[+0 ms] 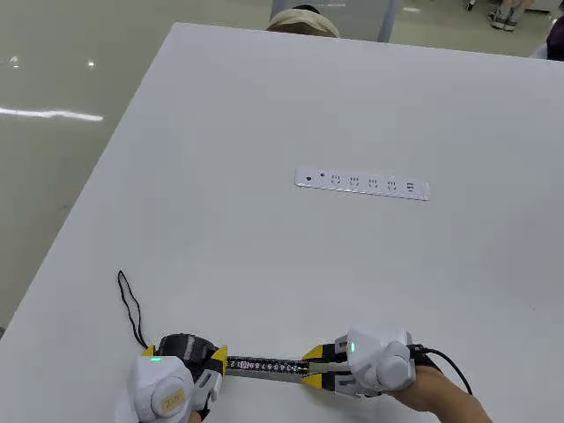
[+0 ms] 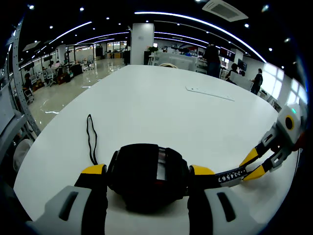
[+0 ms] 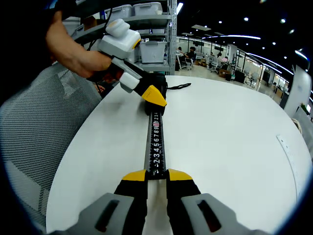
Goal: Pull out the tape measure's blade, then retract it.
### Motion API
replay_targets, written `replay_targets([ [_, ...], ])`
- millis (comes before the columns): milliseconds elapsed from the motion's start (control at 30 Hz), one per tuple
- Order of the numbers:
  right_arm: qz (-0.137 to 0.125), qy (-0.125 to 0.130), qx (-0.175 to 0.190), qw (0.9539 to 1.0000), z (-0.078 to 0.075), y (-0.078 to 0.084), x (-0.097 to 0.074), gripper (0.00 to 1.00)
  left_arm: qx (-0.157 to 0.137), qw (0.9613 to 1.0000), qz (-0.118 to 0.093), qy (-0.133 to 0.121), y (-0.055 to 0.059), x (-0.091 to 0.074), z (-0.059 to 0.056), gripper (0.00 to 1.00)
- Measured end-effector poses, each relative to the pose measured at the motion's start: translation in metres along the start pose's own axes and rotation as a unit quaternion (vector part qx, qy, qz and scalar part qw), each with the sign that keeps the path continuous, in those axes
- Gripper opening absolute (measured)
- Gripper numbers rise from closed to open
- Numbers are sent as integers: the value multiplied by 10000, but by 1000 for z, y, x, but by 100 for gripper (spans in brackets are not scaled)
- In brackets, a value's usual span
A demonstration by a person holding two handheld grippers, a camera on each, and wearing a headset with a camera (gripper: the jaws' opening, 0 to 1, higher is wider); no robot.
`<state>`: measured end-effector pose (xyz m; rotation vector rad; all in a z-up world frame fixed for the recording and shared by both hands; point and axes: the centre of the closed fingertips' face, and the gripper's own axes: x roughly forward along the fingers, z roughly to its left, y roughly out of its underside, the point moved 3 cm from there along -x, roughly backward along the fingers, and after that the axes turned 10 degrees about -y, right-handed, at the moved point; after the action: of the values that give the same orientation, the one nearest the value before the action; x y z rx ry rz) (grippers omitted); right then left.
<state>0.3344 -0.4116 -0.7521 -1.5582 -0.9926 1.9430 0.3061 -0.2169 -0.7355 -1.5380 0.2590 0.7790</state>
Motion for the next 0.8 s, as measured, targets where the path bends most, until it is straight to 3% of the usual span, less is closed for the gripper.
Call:
replay_targets([
  [800,-45,-45,-22,10000,-4,-8,11,12,20,10000,11,0,0,1,0,64],
])
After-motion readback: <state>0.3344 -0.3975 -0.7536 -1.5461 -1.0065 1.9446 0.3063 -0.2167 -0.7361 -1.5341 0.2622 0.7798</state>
